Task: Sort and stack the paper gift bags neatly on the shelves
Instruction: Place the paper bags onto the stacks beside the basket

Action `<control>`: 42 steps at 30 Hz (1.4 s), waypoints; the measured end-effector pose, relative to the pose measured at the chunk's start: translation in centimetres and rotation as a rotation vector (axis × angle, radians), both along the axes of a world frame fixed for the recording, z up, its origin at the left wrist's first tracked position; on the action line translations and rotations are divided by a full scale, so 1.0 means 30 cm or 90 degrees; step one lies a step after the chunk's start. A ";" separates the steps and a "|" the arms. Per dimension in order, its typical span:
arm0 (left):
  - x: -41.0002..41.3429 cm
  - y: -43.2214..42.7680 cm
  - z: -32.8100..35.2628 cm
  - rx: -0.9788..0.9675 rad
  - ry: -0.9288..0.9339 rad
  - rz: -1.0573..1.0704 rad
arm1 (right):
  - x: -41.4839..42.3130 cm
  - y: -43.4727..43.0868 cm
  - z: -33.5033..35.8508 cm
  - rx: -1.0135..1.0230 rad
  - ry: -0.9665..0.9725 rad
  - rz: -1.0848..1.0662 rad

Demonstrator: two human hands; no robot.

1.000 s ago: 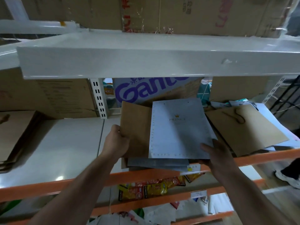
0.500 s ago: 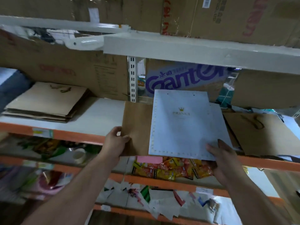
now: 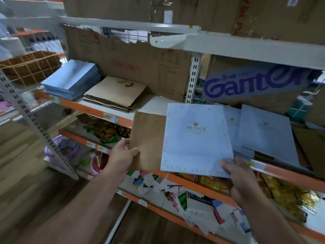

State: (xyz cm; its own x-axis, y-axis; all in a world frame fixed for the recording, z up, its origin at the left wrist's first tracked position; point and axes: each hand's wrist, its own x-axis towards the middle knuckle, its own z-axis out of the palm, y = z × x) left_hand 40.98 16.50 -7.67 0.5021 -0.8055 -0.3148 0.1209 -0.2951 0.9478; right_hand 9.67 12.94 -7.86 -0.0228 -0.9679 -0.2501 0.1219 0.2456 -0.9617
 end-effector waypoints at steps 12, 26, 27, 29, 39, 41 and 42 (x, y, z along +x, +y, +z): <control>0.560 -0.082 -0.019 -0.022 0.003 0.032 | 0.554 -0.128 0.004 0.003 0.031 -0.003; 1.152 -0.392 0.021 -0.010 -0.010 -0.004 | 1.139 -0.355 0.023 -0.025 0.030 -0.004; 1.168 -0.423 0.023 -0.009 -0.011 -0.002 | 1.156 -0.385 0.025 -0.025 0.028 -0.007; 1.200 -0.488 0.026 -0.012 -0.022 0.000 | 1.193 -0.451 0.026 -0.031 0.020 -0.009; 1.352 -0.798 0.031 0.051 -0.055 -0.019 | 1.384 -0.759 -0.006 -0.013 -0.007 -0.002; 1.374 -0.852 0.029 0.049 -0.053 -0.032 | 1.402 -0.787 -0.009 -0.007 0.007 -0.014; 1.385 -0.878 0.027 0.047 -0.054 -0.036 | 1.410 -0.799 -0.010 -0.005 0.011 -0.018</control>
